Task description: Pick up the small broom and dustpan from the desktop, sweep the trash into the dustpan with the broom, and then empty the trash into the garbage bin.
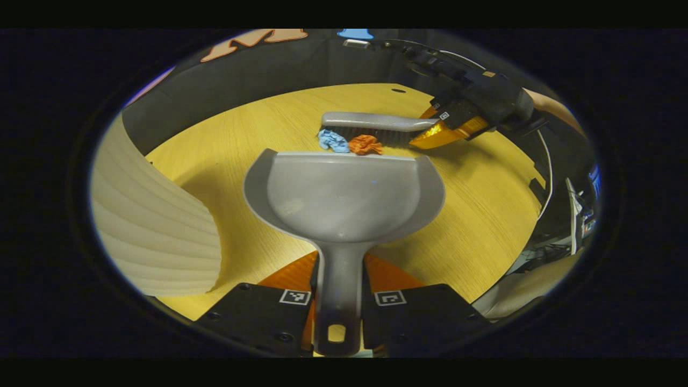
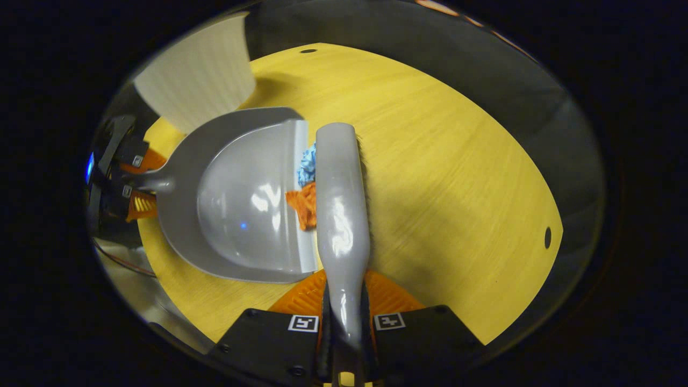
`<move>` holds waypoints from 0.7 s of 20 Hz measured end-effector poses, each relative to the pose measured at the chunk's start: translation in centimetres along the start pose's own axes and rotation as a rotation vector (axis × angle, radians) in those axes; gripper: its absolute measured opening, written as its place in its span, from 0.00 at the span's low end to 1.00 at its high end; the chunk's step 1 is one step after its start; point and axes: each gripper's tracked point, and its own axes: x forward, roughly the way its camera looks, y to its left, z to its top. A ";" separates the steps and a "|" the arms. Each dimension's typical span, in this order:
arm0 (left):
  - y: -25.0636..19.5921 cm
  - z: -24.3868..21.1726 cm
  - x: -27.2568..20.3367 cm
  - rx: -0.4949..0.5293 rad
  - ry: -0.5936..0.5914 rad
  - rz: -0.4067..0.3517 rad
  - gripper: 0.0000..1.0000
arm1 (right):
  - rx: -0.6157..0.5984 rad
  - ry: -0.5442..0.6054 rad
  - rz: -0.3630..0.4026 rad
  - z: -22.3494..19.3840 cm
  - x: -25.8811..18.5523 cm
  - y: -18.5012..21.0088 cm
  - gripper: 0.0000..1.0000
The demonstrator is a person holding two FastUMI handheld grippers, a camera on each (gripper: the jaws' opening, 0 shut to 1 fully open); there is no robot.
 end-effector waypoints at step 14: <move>-0.9 2.1 -0.5 -0.150 -0.133 -0.003 0.31 | 0.271 -0.332 -0.146 0.5 -10.4 0.9 0.23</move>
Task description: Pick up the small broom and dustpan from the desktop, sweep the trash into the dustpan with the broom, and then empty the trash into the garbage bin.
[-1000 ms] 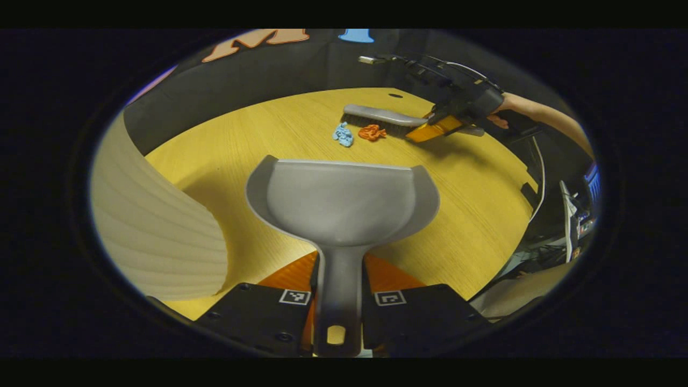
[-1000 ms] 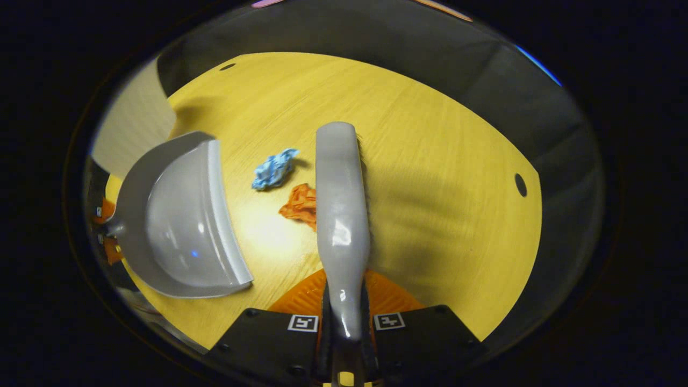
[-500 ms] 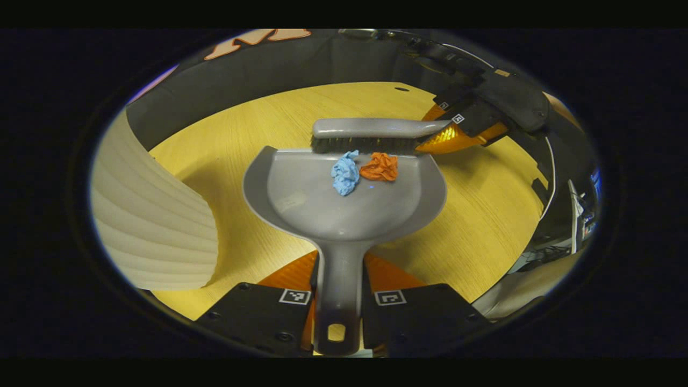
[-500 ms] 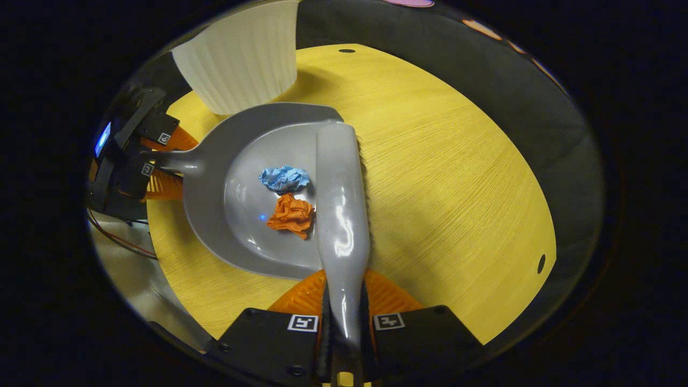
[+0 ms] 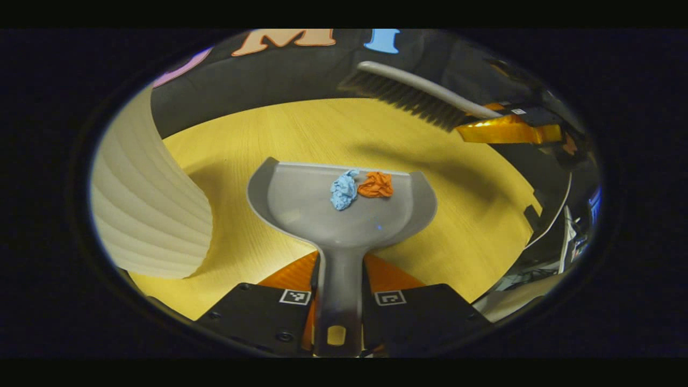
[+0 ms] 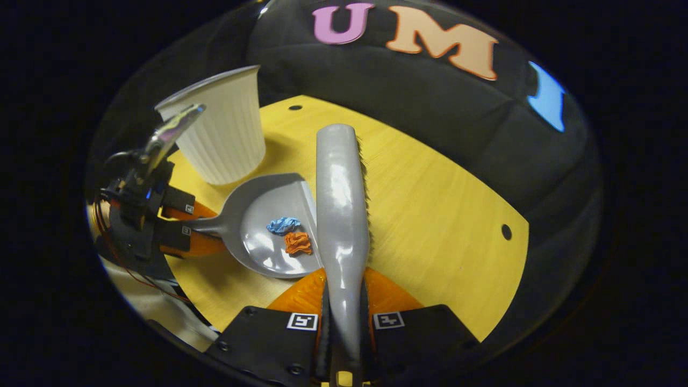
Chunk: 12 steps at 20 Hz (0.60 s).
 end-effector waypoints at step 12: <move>0.3 0.5 -1.8 -0.025 -0.263 -0.009 0.31 | 0.585 -0.149 -0.114 -10.0 -5.7 1.4 0.23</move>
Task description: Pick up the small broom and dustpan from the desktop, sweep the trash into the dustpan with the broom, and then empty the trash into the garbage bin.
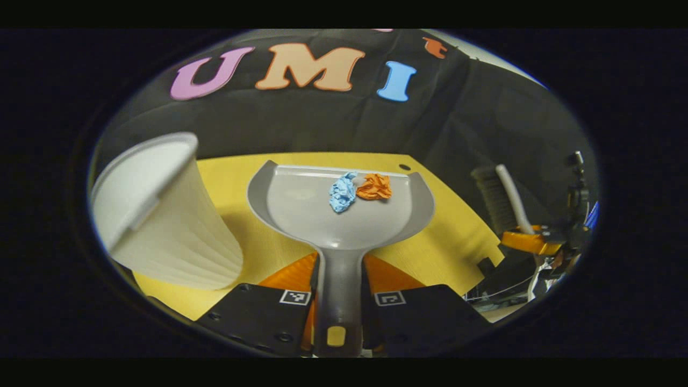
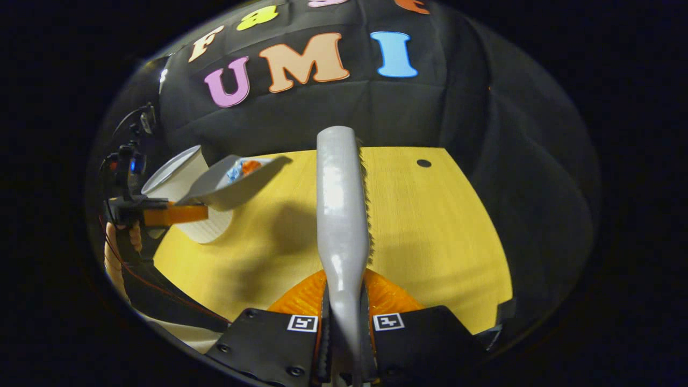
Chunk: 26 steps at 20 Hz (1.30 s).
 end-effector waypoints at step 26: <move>2.5 -0.9 1.6 0.385 0.533 0.579 0.28 | -0.063 0.122 0.211 -1.7 2.0 2.4 0.23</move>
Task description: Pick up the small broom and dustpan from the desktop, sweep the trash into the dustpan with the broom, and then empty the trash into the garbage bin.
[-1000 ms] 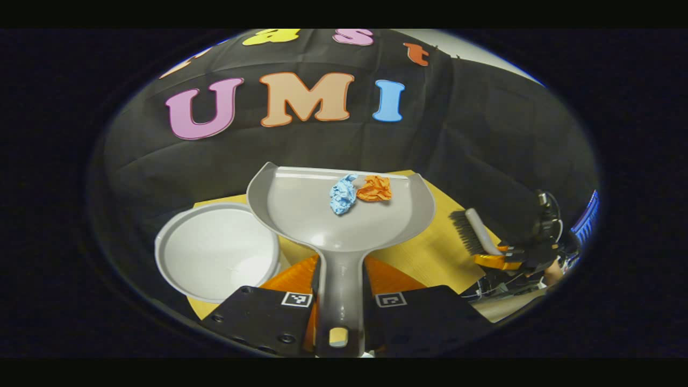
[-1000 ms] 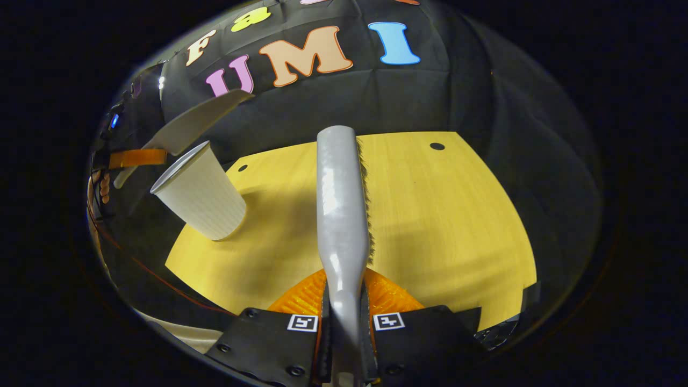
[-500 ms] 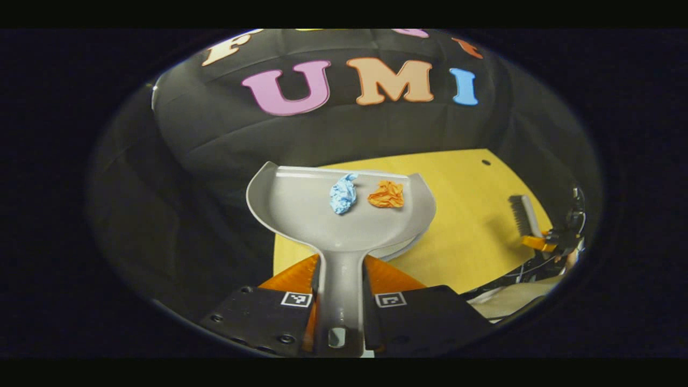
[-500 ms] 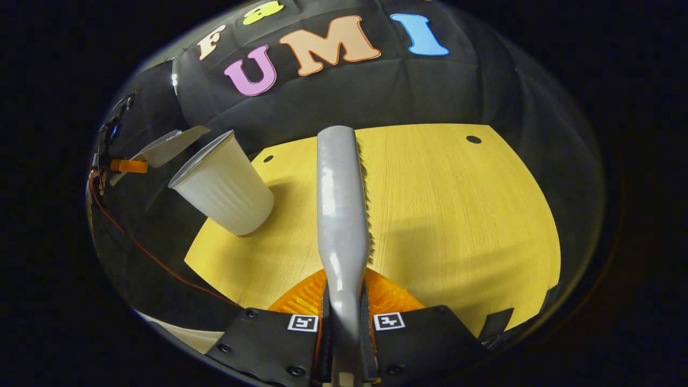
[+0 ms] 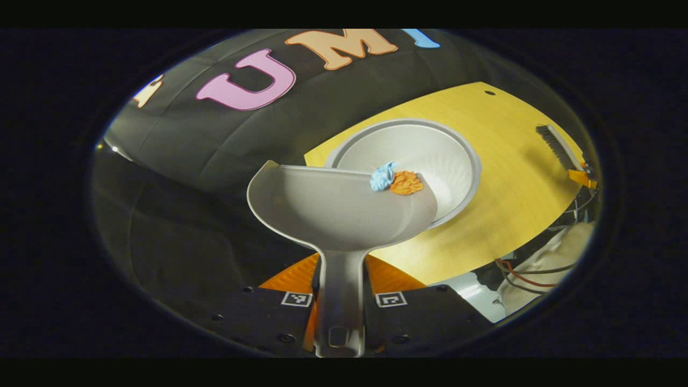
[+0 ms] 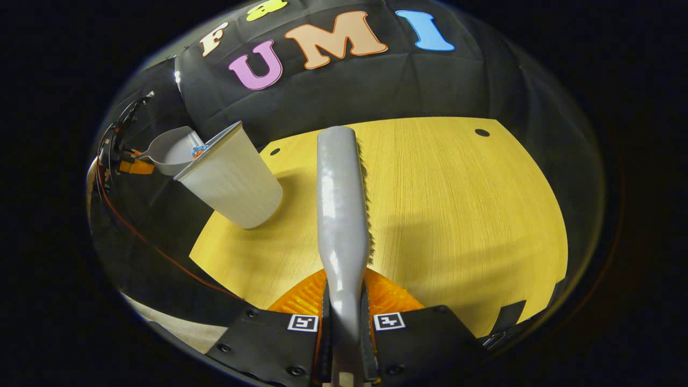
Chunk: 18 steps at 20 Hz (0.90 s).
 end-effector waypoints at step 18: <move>-3.8 10.1 -6.8 -0.303 -0.435 -0.080 0.28 | -0.008 -0.032 0.012 0.4 -1.1 -0.3 0.23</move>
